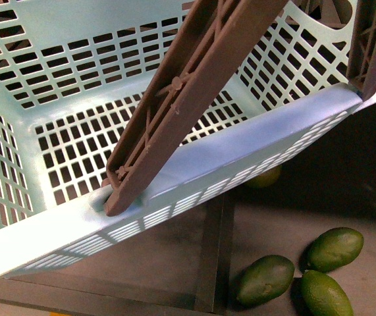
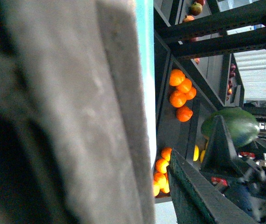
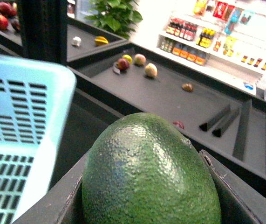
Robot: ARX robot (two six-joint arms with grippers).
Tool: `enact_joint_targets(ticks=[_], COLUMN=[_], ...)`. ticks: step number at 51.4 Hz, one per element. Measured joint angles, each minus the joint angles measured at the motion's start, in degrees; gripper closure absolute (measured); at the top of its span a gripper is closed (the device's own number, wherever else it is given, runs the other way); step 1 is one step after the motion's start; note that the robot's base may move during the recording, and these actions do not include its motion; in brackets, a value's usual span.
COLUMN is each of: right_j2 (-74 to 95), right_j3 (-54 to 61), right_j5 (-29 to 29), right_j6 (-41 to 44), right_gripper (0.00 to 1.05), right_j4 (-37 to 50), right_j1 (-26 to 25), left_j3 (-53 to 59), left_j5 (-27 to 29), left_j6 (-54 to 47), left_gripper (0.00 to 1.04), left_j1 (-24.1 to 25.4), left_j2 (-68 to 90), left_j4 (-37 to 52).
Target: Pick mango and avocado into basket
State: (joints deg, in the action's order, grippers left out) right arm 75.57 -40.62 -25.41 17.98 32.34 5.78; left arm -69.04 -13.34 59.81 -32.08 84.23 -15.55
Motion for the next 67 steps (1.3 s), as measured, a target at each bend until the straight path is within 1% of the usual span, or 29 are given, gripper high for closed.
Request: enact_joint_targets(ticks=[10,20,23,37,39,40,45,52,57,61,62,63,65,66,67], right_j2=[-0.7,4.9,7.0,10.0,10.0,10.0,9.7,7.1,2.6,0.7,0.5,0.2,-0.6,-1.6,-2.4], right_j3=[0.0,-1.5,-2.3,-3.3,-3.3,-3.3,-3.2,-1.6,0.7,1.4,1.4,1.9,3.5,5.2,6.6], right_j5=[4.3,8.0,8.7,10.2,10.4,10.5,11.1,13.4,17.6,18.8,19.8,26.0,34.9,40.3,43.5], right_j6=[-3.1,-5.7,-6.6,-9.4,-9.6,-9.8,-10.5,-11.9,-13.7,-14.4,-14.8,-15.5,-15.9,-16.1,-16.4], right_gripper=[0.48,0.48,0.48,0.48,0.44,0.41,0.28,0.07,0.09,0.09,0.09,0.13,0.2,0.25,0.28], right_j4=[1.2,5.0,6.1,6.8,6.8,6.8,6.8,6.2,4.5,4.2,4.2,5.0,6.0,6.6,7.0], right_j1=[9.4,16.5,18.2,22.4,22.8,22.9,23.3,22.9,20.9,19.7,19.8,20.6,20.9,20.7,20.3], left_j3=[0.0,0.0,0.0,0.0,0.0,0.0,0.0,0.0,0.0,0.0,0.0,0.0,0.0,0.0,0.0], left_j5=[0.0,0.0,-0.1,0.0,0.0,0.0,0.0,0.0,-0.1,0.1,0.2,0.2,0.2,0.1,0.0], left_j6=[0.0,0.0,0.0,0.0,0.0,0.0,0.0,0.0,0.1,0.0,0.0,-0.2,-0.2,-0.2,-0.2], left_gripper=[0.76,0.76,0.76,0.76,0.76,0.76,0.76,0.76,0.76,0.76,0.76,0.76,0.76,0.76,0.76], left_j1=[0.0,0.0,0.0,0.0,0.0,0.0,0.0,0.0,0.0,0.0,0.0,0.0,0.0,-0.1,-0.1], left_j2=[0.0,0.0,0.0,0.0,0.0,0.0,0.0,0.0,0.1,0.1,0.1,0.1,0.1,0.1,0.1], left_j4=[0.0,0.0,0.0,0.0,0.0,0.0,0.0,0.0,0.0,0.0,0.0,0.0,0.0,0.0,0.0])
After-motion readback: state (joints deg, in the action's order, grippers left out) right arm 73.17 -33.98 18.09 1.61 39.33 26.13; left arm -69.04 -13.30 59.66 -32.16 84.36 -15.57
